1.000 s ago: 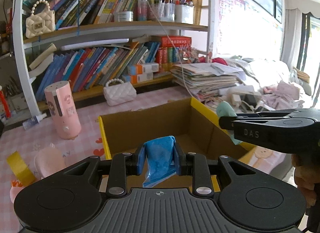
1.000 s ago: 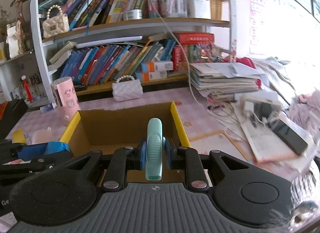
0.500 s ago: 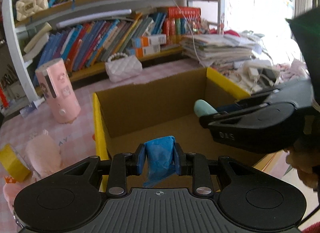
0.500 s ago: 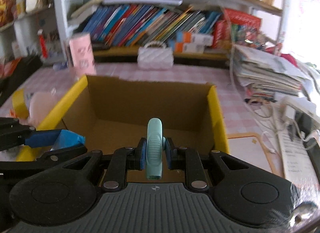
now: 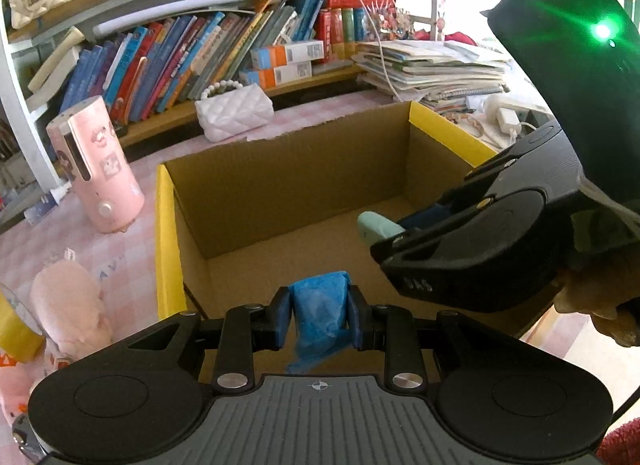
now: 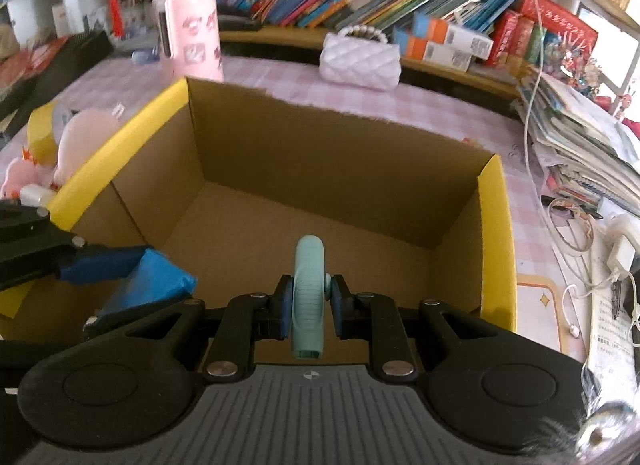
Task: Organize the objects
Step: 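Open the left tool dropping the blue item while the right tool releases the stapler into the box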
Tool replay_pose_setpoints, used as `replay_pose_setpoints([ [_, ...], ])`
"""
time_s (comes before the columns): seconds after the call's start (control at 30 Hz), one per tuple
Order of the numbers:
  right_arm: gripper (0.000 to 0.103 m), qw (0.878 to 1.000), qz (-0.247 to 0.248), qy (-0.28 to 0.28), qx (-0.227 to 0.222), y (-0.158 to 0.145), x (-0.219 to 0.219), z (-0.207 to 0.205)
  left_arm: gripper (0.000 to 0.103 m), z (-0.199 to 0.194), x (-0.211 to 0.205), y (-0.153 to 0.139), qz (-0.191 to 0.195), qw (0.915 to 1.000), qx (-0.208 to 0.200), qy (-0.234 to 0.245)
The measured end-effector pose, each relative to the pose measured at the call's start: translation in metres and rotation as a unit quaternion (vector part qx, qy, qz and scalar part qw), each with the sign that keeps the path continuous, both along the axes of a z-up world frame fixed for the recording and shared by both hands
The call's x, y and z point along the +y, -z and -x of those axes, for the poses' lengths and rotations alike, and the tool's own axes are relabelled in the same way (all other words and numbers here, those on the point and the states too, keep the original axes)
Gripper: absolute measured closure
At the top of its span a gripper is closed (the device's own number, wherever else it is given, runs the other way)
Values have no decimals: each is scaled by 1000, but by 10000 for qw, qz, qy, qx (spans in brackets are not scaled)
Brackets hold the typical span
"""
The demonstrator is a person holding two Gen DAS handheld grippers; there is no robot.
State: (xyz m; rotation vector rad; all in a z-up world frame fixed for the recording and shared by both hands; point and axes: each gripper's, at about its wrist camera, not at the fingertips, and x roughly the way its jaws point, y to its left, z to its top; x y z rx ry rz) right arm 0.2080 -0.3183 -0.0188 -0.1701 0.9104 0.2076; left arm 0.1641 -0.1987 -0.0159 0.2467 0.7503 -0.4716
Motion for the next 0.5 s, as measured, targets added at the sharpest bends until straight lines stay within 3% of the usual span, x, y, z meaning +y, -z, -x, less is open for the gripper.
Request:
replay_pose_setpoints([
  [0.5,84,9999,74,-77,102,2,3,-1,72,-3,-1,1,29,10000,7,-54],
])
